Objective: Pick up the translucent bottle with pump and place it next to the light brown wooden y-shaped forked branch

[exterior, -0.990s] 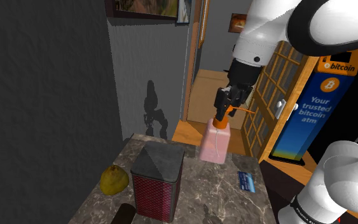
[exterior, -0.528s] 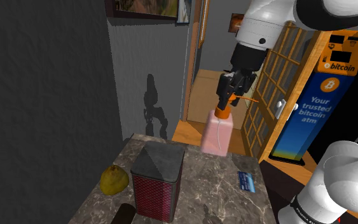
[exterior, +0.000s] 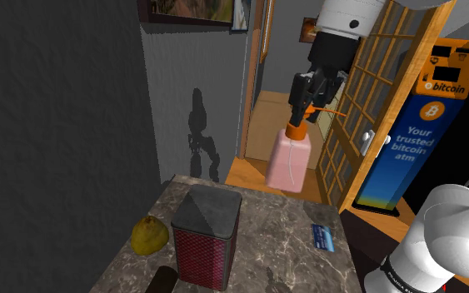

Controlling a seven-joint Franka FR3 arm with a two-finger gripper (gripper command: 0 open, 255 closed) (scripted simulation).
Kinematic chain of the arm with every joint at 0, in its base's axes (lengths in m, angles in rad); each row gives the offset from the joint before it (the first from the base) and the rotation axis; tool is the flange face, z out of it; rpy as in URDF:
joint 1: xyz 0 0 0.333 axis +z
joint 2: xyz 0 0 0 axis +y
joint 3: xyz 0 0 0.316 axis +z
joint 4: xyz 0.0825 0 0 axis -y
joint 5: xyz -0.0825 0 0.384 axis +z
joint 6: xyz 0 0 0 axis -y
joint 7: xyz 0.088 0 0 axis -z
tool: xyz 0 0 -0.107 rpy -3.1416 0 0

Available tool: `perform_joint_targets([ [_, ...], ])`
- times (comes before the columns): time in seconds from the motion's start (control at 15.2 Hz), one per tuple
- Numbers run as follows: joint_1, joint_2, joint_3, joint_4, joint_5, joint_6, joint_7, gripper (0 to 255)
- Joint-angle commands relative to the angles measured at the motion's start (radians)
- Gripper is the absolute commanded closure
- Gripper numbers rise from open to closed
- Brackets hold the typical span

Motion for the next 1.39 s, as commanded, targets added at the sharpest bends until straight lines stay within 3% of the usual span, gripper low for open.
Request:
perform_joint_targets([
  [0.0, -0.002, 0.015, 0.001, 0.040, -0.003, -0.025, 0.005, 255],
  [1.32, -0.022, 0.185, 0.005, 0.474, -0.036, -0.290, 0.048, 255],
])
